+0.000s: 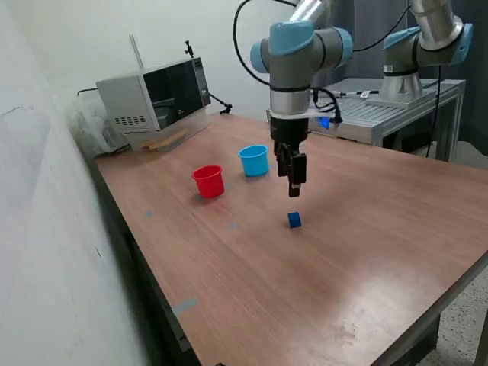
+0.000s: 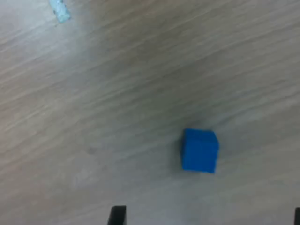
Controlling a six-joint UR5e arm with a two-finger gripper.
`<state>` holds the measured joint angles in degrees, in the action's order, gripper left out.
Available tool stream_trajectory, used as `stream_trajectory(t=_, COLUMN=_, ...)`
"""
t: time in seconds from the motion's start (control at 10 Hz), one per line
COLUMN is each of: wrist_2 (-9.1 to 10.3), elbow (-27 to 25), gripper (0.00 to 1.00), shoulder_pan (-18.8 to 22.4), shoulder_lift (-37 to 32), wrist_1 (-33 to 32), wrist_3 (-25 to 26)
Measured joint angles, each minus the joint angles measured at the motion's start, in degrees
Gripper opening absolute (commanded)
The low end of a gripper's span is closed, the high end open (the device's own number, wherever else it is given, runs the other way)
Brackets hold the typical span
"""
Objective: Place red objects in the red bin, and blue objects in the blue bin.
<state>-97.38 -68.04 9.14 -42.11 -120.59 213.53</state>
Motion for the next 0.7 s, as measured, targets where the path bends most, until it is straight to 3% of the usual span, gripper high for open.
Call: stream_trajectory(t=0.7, wrist_2=-0.03, elbow=-0.91, gripper=1.0, shoulder_pan=-0.38, shoulder_lift=3.0, wrist_1=-1.75, wrist_3=0.13)
